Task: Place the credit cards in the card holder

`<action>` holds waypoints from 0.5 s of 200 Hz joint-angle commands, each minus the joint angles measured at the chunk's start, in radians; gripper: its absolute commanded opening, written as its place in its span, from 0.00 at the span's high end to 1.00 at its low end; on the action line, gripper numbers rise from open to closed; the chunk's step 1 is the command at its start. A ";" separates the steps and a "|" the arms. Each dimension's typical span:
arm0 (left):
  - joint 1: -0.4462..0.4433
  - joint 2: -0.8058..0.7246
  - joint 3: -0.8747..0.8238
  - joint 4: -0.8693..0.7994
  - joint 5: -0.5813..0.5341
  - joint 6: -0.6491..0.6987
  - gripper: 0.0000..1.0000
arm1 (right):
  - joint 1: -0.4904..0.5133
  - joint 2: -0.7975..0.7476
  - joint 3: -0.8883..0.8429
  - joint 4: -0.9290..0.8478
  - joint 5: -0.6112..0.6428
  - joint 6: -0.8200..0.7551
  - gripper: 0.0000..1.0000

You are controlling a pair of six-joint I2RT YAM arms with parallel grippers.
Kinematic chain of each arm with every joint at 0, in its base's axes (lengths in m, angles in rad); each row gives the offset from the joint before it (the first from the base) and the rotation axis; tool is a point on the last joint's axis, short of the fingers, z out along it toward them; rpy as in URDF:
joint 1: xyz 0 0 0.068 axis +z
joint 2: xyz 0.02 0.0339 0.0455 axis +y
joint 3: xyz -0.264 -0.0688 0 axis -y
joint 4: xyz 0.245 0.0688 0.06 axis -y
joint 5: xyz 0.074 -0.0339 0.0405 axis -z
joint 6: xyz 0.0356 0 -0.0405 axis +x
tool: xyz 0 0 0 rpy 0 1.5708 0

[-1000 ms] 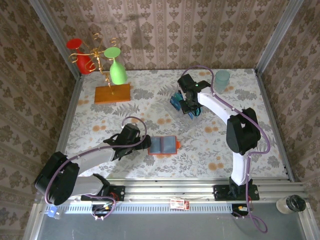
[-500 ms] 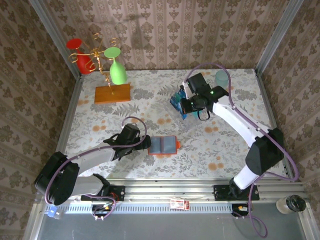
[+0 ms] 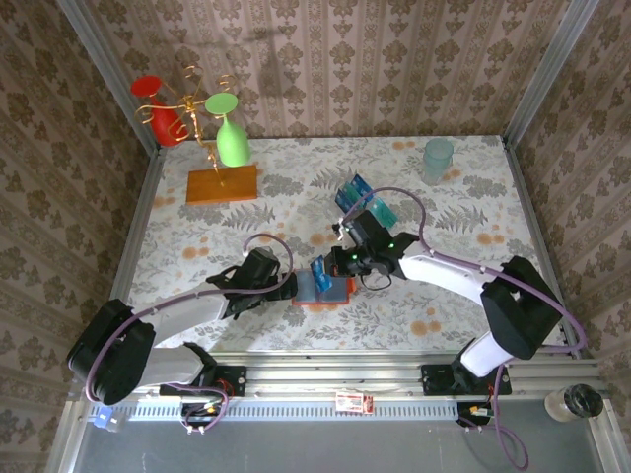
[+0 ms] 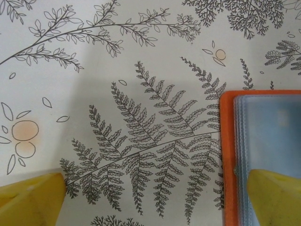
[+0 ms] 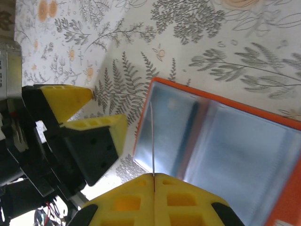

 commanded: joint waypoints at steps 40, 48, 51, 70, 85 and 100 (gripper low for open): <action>-0.026 -0.016 0.016 -0.039 -0.038 0.010 0.00 | 0.005 0.101 -0.040 0.171 -0.015 0.105 1.00; -0.026 -0.014 0.017 -0.039 -0.037 0.010 0.00 | 0.005 0.111 -0.038 0.177 -0.019 0.109 1.00; -0.027 -0.014 0.018 -0.039 -0.038 0.010 0.00 | 0.005 0.115 -0.037 0.179 -0.020 0.109 1.00; -0.029 -0.009 0.022 -0.039 -0.036 0.010 0.00 | 0.005 0.135 -0.034 0.188 -0.027 0.115 1.00; -0.031 -0.004 0.026 -0.038 -0.035 0.010 0.00 | 0.006 0.144 -0.034 0.191 -0.028 0.118 1.00; -0.033 0.002 0.028 -0.033 -0.033 0.010 0.00 | 0.008 0.156 -0.034 0.196 -0.031 0.121 1.00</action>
